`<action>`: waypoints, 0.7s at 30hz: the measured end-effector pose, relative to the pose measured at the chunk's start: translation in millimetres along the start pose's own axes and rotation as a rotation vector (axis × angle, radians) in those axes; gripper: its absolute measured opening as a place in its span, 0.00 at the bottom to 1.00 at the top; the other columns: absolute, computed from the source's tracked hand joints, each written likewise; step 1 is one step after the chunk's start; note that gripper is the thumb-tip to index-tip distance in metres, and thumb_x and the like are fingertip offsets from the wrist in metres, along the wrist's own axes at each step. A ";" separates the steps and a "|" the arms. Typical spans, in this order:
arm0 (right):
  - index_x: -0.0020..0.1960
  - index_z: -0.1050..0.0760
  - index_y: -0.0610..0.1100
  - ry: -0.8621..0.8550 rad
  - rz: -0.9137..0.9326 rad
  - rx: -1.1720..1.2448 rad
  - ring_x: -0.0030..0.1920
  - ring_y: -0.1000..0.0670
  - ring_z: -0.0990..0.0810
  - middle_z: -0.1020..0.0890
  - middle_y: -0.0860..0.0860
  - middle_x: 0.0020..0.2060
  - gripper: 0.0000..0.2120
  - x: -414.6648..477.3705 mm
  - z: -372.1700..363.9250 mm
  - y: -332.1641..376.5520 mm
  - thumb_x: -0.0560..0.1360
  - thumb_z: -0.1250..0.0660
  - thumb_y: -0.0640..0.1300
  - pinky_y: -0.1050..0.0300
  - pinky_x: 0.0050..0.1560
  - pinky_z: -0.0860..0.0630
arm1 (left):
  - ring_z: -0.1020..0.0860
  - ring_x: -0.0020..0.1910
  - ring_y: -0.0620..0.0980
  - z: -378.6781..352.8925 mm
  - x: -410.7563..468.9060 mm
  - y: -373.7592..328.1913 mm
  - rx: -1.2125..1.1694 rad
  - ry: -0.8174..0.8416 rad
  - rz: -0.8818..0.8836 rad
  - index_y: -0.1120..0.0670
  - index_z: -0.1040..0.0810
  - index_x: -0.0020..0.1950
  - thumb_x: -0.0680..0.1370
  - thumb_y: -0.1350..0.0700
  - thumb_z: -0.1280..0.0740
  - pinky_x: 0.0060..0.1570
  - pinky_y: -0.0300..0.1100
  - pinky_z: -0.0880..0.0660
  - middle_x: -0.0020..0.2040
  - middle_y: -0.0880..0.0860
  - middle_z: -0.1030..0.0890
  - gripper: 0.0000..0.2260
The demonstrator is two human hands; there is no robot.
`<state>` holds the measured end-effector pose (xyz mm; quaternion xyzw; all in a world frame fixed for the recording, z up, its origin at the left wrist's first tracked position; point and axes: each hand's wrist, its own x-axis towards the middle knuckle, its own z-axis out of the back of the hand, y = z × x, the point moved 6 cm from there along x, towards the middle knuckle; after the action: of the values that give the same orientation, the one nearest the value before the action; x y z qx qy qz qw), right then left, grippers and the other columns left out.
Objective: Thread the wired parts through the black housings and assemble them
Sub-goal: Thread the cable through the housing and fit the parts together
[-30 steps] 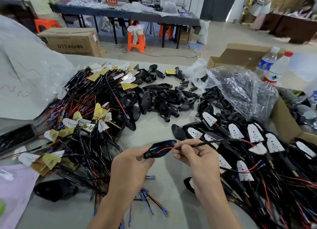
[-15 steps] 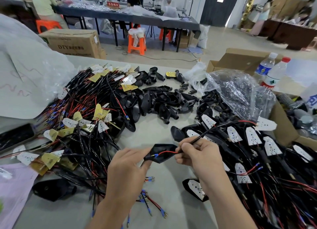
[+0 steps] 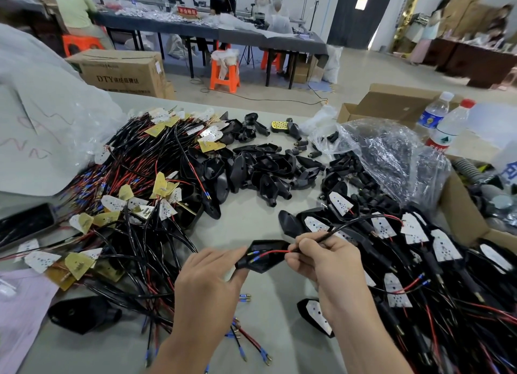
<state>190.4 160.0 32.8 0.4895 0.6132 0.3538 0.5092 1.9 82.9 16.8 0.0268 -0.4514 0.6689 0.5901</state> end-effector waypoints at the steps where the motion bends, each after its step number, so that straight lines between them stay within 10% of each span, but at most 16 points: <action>1: 0.41 0.21 0.34 0.002 0.025 -0.032 0.31 0.45 0.19 0.18 0.38 0.34 0.10 -0.1 0.8 1.4 0.78 0.37 0.26 0.57 0.35 0.18 | 0.23 0.44 0.42 -0.5 -0.2 1.0 -0.020 0.013 0.024 0.51 0.12 0.54 0.58 0.65 0.14 0.49 0.41 0.26 0.43 0.42 0.14 0.26; 21: 0.44 0.21 0.38 0.295 -0.034 -0.147 0.36 0.46 0.16 0.16 0.38 0.40 0.13 -5.5 -16.3 0.7 0.81 0.41 0.29 0.56 0.38 0.17 | 0.26 0.46 0.43 -9.1 -7.8 8.7 0.017 0.060 0.096 0.51 0.11 0.50 0.55 0.63 0.12 0.52 0.34 0.32 0.42 0.43 0.14 0.26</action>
<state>174.7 155.9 38.8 0.3832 0.6621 0.4571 0.4538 1.8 83.7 2.0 -0.0101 -0.4284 0.7008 0.5703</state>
